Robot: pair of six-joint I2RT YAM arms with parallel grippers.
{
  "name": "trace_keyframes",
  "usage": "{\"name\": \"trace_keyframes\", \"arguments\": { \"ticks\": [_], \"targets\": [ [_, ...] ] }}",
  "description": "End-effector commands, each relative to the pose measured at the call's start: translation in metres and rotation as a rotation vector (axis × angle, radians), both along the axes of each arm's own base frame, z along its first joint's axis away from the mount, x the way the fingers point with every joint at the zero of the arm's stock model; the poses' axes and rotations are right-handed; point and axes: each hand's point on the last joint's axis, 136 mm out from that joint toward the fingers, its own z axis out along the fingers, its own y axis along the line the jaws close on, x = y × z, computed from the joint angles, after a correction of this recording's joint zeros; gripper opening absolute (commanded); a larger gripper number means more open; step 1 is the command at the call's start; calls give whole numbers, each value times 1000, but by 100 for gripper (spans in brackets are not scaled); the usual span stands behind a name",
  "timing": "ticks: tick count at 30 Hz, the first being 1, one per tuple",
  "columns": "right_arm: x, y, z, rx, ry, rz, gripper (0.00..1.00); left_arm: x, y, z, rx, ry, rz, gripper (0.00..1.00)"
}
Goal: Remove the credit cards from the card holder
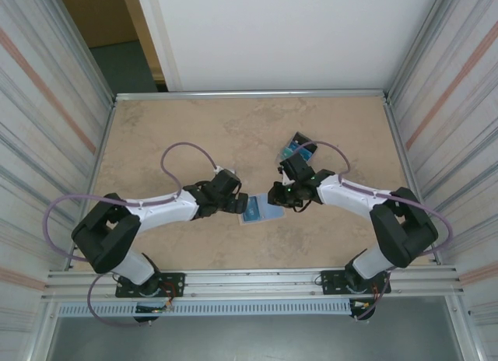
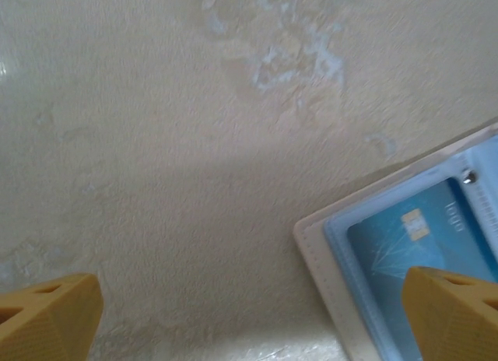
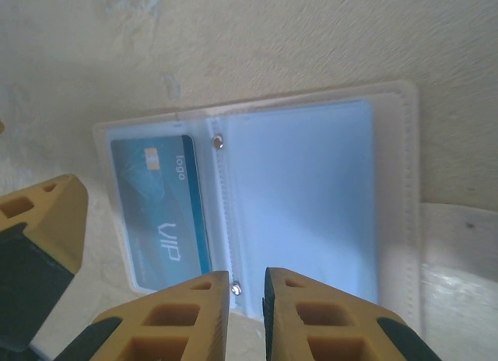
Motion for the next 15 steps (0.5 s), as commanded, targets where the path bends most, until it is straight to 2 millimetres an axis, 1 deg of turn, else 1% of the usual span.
{"name": "trace_keyframes", "arguments": {
  "ticks": [1, 7, 15],
  "targets": [
    [1, 21, 6, 86, 29, 19, 19, -10, 4, -11, 25, 39, -9, 99],
    [1, 27, -3, 102, 60, 23, 19, -13, 6, -20, 54, 61, -22, 99],
    [1, 33, -10, 131, 83, 35, 19, -14, 3, -29, 95, 83, -41, 99]
  ]
}}
